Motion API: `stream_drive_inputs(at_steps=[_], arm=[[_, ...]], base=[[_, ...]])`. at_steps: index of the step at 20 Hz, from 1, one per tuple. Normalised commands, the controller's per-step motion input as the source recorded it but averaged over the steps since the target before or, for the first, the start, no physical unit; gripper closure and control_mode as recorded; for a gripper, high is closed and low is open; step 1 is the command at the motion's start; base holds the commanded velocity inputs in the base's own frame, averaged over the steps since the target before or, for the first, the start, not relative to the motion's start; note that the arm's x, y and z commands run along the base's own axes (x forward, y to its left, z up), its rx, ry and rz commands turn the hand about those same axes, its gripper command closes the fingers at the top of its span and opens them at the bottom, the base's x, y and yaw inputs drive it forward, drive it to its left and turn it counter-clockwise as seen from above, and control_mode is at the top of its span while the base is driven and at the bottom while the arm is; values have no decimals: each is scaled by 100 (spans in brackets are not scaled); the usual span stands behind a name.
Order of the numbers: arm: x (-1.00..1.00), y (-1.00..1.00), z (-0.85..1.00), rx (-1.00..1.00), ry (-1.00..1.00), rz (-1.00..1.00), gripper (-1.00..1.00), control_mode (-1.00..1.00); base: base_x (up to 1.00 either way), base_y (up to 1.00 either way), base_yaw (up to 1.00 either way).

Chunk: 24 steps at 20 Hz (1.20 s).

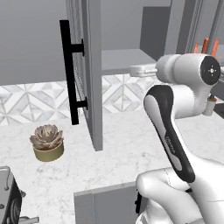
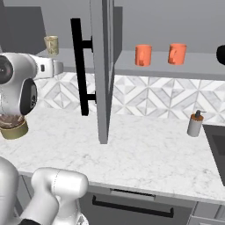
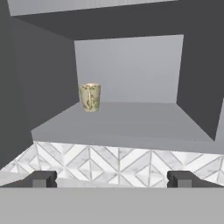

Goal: Gather all objects into one cabinet and sort the glasses and bowls to opposite sides.

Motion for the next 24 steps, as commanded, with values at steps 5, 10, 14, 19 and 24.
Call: stream_drive_inputs(at_steps=[5,10,14,19,24], arm=[[46,9,14,0,0,2,-100,-100],[41,12,1,0,0,4,-100,-100],[38,16,0,0,0,4,-100,-100],[32,20,0,0,0,3,-100,-100],[33,22,0,0,0,3,-100,-100]], base=[[0,0,0],[0,0,0],[0,0,0],[0,0,0],[0,0,0]])
